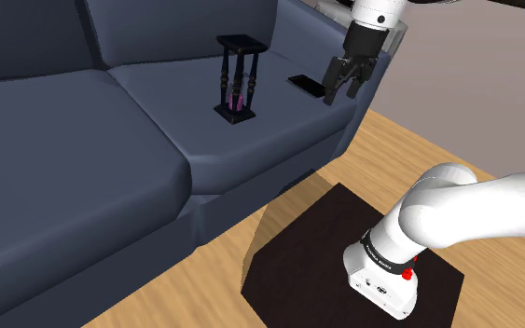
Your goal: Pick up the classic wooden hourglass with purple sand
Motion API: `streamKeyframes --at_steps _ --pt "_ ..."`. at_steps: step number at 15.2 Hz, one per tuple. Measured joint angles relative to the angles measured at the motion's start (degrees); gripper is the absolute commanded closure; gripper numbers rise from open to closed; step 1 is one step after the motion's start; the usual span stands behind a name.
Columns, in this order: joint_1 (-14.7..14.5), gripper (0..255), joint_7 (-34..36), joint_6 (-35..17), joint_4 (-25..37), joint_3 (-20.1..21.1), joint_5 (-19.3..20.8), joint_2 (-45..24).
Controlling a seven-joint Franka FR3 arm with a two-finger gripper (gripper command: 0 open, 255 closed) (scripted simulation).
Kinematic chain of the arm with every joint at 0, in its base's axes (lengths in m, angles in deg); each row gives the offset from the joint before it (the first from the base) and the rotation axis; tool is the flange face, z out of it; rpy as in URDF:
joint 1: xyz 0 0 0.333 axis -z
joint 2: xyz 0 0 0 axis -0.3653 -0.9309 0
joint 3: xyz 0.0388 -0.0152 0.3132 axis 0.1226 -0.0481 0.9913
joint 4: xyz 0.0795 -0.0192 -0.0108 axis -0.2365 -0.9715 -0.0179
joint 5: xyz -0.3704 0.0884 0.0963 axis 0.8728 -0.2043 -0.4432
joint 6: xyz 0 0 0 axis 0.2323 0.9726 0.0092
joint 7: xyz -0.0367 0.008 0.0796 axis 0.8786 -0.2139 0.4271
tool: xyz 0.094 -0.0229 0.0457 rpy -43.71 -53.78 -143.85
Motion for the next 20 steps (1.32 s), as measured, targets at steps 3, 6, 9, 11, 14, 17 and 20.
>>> streamKeyframes --at_steps 3,6,9,11,14,17,20 --pt "-0.33 0 -2.62 -4.09 -2.09 -1.47 0.39 -0.12" --pt "-1.30 0 -8.60 -12.69 -5.08 -4.76 0.73 -1.02" --pt "-2.73 0 -15.34 -22.43 -8.27 -8.52 0.41 -2.71" --pt "-4.18 0 -20.19 -28.76 -8.61 -11.30 -0.40 -5.49" --pt "-7.06 0 -27.89 -37.83 -10.17 -15.52 -2.61 -8.40" --pt "-11.98 0 -36.74 -46.55 -8.69 -20.66 -6.89 -14.37" --pt "-18.65 0 -47.96 -53.25 -5.90 -27.41 -13.48 -20.11"
